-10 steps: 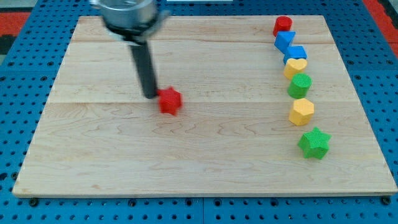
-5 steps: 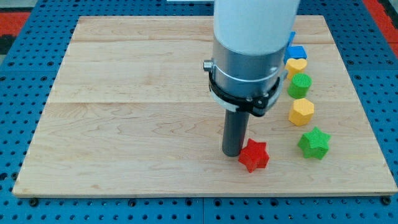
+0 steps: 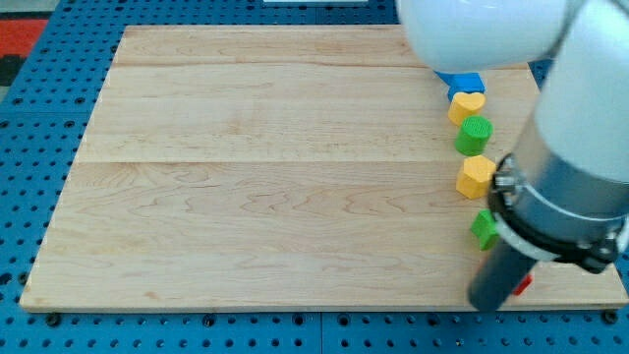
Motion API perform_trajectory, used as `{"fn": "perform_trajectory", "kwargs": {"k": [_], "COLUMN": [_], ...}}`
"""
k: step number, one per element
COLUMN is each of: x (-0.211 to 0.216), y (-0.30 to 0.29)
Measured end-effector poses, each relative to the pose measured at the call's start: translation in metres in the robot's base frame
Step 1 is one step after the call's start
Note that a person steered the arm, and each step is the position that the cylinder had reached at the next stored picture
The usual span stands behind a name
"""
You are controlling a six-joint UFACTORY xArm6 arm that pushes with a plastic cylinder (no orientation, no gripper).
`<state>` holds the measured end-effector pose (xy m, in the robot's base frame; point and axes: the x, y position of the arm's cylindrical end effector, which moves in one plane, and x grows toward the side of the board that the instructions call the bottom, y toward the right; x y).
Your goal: Push the red star into the green star
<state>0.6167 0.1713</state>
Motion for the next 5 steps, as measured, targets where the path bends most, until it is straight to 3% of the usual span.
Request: {"fn": "perform_trajectory", "kwargs": {"k": [1,2,3,4,5], "x": [0.002,0.001,-0.001,-0.018,-0.026], "y": [0.01,0.064,0.165,0.173,0.125]}}
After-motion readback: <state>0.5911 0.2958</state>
